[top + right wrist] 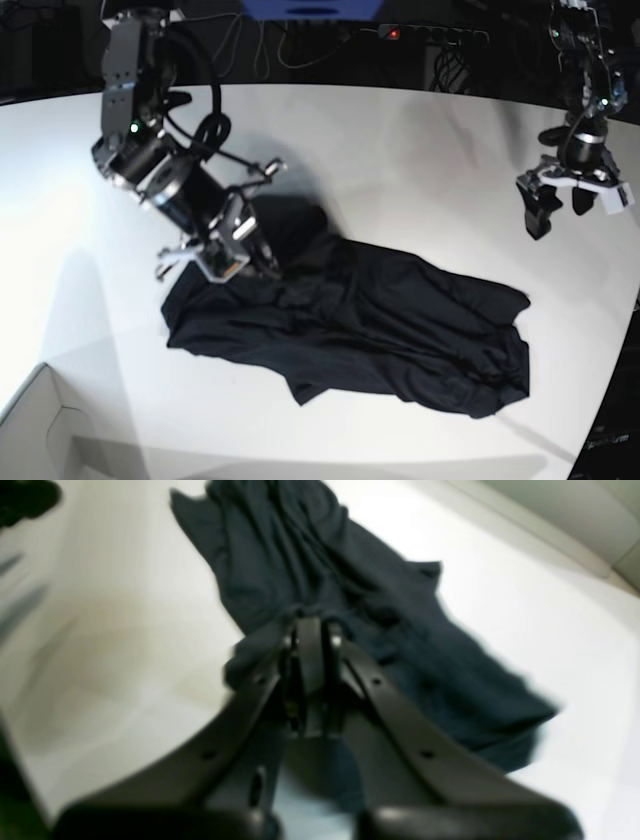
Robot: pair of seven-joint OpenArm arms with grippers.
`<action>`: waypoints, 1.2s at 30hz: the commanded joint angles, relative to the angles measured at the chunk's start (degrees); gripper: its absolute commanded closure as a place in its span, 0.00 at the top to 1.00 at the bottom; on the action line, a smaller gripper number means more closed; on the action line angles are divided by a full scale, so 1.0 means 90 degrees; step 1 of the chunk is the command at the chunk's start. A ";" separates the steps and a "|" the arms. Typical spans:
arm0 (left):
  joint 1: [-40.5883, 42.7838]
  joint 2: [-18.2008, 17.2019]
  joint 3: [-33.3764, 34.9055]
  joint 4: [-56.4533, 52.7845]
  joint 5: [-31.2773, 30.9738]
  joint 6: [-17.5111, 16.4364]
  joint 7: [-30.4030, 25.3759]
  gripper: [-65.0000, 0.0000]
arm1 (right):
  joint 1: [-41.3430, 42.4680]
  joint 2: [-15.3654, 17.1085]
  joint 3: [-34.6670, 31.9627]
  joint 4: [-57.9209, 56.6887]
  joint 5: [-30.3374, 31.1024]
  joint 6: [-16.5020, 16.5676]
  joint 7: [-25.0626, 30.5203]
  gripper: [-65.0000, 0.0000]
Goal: Layout the t-shirt on the table in an organized manner, then fold the t-shirt properly
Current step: 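Raise both grippers and grasp the shirt's bunched end with the right gripper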
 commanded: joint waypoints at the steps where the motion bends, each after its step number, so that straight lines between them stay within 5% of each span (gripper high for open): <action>1: 0.0119 -0.0091 -0.0043 0.0181 -0.0033 -0.0051 -0.0139 0.98 | 0.0342 0.0012 0.0005 0.0099 0.0124 -0.0045 0.0186 0.00; 7: 0.0588 -0.0120 -0.0150 0.0483 -0.0033 -0.0051 -0.0139 0.98 | 0.2296 0.0002 0.0220 -0.1728 0.0066 -0.0045 -0.0175 0.05; 15: 0.0949 -0.0052 -0.0512 0.0620 -0.0033 -0.0061 -0.0139 0.98 | 0.3839 0.0158 0.1246 -0.4414 -0.0677 -0.0045 -0.0165 0.36; 20: 0.0969 -0.0042 -0.0472 0.0571 -0.0033 -0.0061 -0.0139 0.98 | 0.2892 0.0041 0.1959 -0.2929 -0.0647 -0.0045 -0.0497 0.53; 26: 0.0754 -0.0042 -0.0472 0.0581 -0.0033 -0.0061 -0.0139 0.98 | 0.0782 -0.0896 0.1392 -0.1191 -0.0647 -0.0045 -0.0556 0.48; 30: 0.0705 -0.0052 -0.0482 0.0571 -0.0033 -0.0061 -0.0139 0.98 | 0.0196 -0.1141 0.0728 -0.1738 -0.0647 -0.0045 -0.0156 0.47; 36: 0.0705 -0.0052 -0.0482 0.0561 -0.0033 -0.0061 -0.0139 0.98 | 0.0518 -0.1160 0.0455 -0.3066 -0.0667 -0.0045 0.0645 0.48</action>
